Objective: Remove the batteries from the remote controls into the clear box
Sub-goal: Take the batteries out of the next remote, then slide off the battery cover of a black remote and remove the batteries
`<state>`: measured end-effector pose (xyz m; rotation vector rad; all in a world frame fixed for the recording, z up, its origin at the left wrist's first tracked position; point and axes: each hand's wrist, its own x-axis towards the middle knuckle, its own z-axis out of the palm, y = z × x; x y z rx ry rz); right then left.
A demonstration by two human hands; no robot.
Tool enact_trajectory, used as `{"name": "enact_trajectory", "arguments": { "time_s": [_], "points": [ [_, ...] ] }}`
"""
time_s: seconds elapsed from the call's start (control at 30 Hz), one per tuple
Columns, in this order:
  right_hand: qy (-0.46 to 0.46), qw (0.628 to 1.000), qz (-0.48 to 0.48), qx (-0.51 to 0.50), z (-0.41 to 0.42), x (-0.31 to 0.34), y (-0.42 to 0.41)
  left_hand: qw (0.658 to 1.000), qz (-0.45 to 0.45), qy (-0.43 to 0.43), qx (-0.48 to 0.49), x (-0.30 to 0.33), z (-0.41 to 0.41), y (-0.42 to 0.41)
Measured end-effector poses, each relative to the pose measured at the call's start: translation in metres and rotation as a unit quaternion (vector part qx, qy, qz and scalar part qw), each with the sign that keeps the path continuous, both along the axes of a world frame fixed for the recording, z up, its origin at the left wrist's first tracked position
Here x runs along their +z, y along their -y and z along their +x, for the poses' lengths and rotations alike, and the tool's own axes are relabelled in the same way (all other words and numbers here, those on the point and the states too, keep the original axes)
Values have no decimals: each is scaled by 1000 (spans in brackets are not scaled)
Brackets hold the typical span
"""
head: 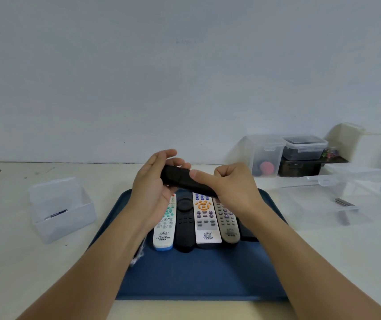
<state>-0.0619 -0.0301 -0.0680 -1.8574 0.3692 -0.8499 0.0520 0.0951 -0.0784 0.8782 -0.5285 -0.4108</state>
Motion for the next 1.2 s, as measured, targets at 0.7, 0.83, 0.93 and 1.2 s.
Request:
{"name": "enact_trajectory", "arguments": {
  "time_s": [0.7,0.83,0.93,1.2],
  "points": [
    [-244,904,158,313,-50,30,45,959,140,230,93,-12,-26,19],
    [-365,921,-114,72,-58,37,54,815,319,474,97,-26,-34,16],
    [-460,848,-258,-60,-57,30,58,726,371,579,13,-33,-40,16],
    [-518,823,-220,-76,-53,17,52,635,427,642,-42,-39,-40,17]
  ]
}}
